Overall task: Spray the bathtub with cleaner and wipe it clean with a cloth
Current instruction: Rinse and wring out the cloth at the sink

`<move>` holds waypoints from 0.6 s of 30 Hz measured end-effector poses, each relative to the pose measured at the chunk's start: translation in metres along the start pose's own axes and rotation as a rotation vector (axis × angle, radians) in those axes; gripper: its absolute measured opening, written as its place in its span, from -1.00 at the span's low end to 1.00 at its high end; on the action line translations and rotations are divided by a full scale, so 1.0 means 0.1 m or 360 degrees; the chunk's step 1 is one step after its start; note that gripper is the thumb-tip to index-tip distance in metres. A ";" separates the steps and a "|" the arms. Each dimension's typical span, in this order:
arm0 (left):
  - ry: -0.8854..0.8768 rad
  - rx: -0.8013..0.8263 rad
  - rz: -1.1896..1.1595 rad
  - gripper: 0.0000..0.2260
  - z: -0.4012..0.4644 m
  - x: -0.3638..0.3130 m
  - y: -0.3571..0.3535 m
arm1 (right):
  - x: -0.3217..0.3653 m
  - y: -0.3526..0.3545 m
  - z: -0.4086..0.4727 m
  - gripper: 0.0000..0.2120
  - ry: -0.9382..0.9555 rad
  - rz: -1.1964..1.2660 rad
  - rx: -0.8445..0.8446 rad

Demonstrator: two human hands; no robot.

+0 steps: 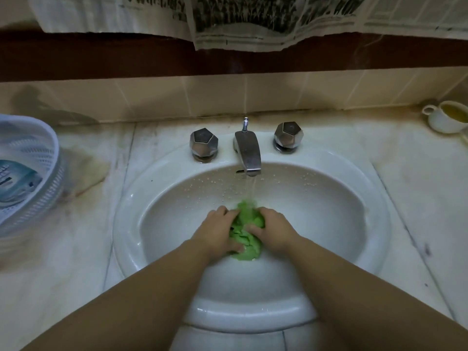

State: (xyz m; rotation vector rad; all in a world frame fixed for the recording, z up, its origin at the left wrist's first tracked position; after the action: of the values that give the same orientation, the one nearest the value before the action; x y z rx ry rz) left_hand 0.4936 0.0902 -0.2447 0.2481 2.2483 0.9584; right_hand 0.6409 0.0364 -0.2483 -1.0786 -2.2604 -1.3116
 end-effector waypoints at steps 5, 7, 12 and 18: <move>-0.0053 -0.0131 -0.0183 -0.82 0.05 0.02 0.08 | -0.04 0.13 0.07 -0.66 -0.0084 0.0232 -0.0253; -0.0088 -0.0183 -0.0272 -0.97 0.05 -0.06 0.10 | 0.02 0.23 0.01 -0.60 -0.0093 0.0343 -0.0385; 0.0061 -0.0497 -0.0996 -0.87 0.00 -0.07 0.30 | 0.08 0.23 0.01 -0.67 -0.0136 0.1313 -0.0344; 0.0190 -0.0673 -0.1805 -0.82 -0.04 -0.04 0.24 | 0.41 0.12 -0.13 -0.23 0.0312 0.1433 -0.0239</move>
State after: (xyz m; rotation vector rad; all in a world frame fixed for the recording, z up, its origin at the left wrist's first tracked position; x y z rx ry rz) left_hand 0.4918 0.1033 -0.2236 -1.1630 1.7467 0.7427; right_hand 0.6214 0.0473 -0.2101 -1.6482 -1.2574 -1.1053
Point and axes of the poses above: each hand's wrist, its own z-axis towards the middle knuckle, its own y-axis out of the back of the hand, x = y × z, the point moved 8 cm from there along z, towards the middle knuckle, and after that the axes turned 8 degrees about x, right-handed, at the moved point
